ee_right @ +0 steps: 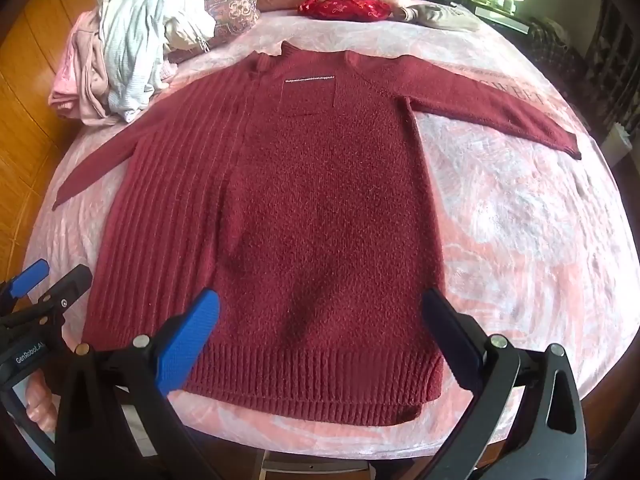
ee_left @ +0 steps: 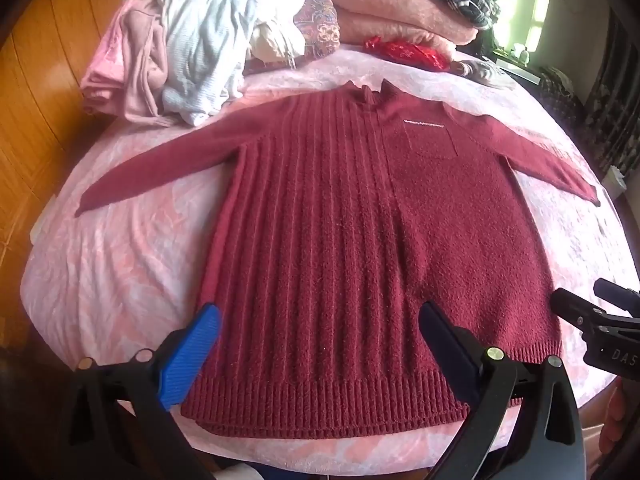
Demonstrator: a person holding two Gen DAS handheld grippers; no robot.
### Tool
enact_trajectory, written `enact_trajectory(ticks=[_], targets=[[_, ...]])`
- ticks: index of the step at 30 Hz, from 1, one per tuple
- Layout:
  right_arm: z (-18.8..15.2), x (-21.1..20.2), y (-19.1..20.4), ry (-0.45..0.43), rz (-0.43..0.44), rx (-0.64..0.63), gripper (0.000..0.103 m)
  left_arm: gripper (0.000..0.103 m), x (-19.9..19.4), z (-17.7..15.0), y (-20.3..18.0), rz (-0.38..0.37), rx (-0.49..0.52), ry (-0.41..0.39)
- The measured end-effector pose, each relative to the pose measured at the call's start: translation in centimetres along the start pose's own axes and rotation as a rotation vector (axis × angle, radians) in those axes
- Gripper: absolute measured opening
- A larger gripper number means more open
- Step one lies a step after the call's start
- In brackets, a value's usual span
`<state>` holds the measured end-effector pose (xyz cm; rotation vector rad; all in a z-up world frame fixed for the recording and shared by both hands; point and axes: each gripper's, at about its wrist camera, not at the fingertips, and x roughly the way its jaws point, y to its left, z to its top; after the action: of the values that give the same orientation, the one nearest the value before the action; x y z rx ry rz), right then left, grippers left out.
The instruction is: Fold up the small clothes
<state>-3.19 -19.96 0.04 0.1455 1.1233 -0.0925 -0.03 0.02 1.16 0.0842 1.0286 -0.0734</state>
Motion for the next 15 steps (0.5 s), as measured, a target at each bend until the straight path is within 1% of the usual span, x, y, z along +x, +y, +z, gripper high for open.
enact_trajectory(ticks=[15], targets=[[0.08,-0.56,0.11,-0.036,-0.015,-0.021,0.100,0.099,-0.09,0.27,0.78,0.023,-0.013,-0.002]])
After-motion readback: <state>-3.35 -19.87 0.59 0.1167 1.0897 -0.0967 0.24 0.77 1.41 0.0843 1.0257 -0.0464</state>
